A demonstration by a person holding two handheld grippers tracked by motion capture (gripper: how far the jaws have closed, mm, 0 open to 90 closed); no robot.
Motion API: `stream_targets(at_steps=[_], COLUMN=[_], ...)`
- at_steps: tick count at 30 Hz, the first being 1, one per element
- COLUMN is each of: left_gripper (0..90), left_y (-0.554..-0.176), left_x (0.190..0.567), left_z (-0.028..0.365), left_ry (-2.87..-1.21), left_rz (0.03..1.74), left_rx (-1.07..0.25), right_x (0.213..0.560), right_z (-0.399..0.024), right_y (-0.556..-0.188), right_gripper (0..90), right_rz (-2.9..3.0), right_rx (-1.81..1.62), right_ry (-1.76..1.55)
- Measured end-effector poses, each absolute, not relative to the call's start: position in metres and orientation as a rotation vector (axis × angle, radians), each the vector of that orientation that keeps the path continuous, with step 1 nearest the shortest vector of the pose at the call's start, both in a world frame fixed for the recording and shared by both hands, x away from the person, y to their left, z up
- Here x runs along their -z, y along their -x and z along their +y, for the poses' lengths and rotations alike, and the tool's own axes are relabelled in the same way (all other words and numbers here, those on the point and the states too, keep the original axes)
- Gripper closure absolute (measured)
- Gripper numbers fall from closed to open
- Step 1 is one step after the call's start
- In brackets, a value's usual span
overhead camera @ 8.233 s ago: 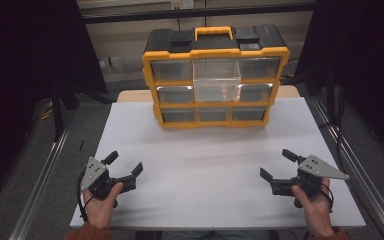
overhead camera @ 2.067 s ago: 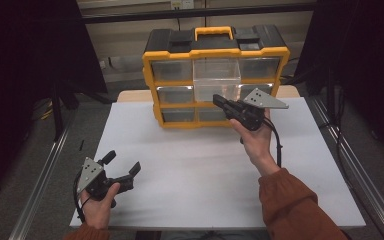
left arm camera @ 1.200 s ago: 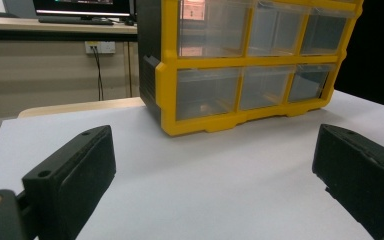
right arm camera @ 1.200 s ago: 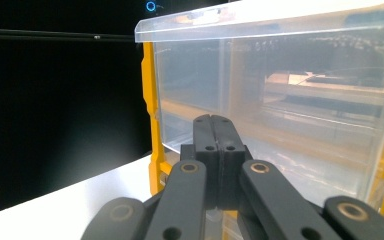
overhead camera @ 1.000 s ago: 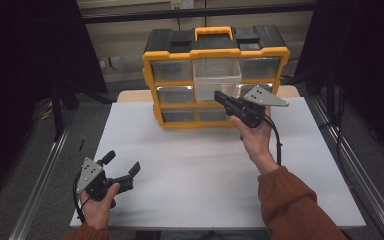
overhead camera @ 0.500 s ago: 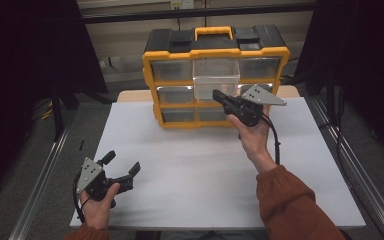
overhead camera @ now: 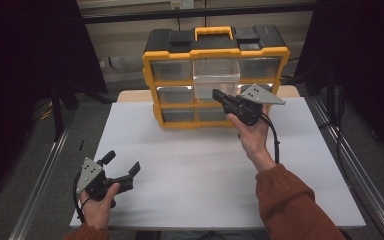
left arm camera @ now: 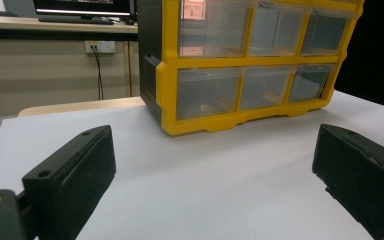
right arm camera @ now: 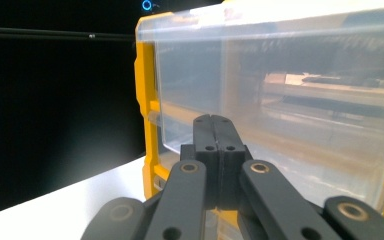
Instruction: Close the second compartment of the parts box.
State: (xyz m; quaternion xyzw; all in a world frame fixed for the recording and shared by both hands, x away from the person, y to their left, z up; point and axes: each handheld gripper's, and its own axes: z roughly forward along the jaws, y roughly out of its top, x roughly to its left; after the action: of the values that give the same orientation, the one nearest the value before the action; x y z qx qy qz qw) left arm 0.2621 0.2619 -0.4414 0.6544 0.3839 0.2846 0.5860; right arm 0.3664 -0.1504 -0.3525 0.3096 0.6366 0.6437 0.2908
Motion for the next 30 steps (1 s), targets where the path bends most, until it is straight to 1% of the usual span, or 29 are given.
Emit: stream_targets(at_steps=[11,17,30], left_gripper=[3.7,3.8,3.8], left_y=[-0.2618,-0.2616,-0.2618], left_x=[0.4409,0.441,0.441], left_z=[0.2625,0.2623,0.2619], left_ry=[-1.526,-1.524,-1.515], left_rz=[0.898,0.897,0.902], left_rx=[-0.683,-0.676,-0.674], right_x=[0.349,0.3528,0.3495], right_z=[-0.1497,-0.1501,-0.1511], right_y=[-0.3681,-0.3712,-0.3759], right_gripper=[90.0,90.0,90.0], right_rz=[1.678,1.678,1.669], right_rx=[-1.726,-1.744,-1.73], right_ry=[-0.83,-0.824,-0.844])
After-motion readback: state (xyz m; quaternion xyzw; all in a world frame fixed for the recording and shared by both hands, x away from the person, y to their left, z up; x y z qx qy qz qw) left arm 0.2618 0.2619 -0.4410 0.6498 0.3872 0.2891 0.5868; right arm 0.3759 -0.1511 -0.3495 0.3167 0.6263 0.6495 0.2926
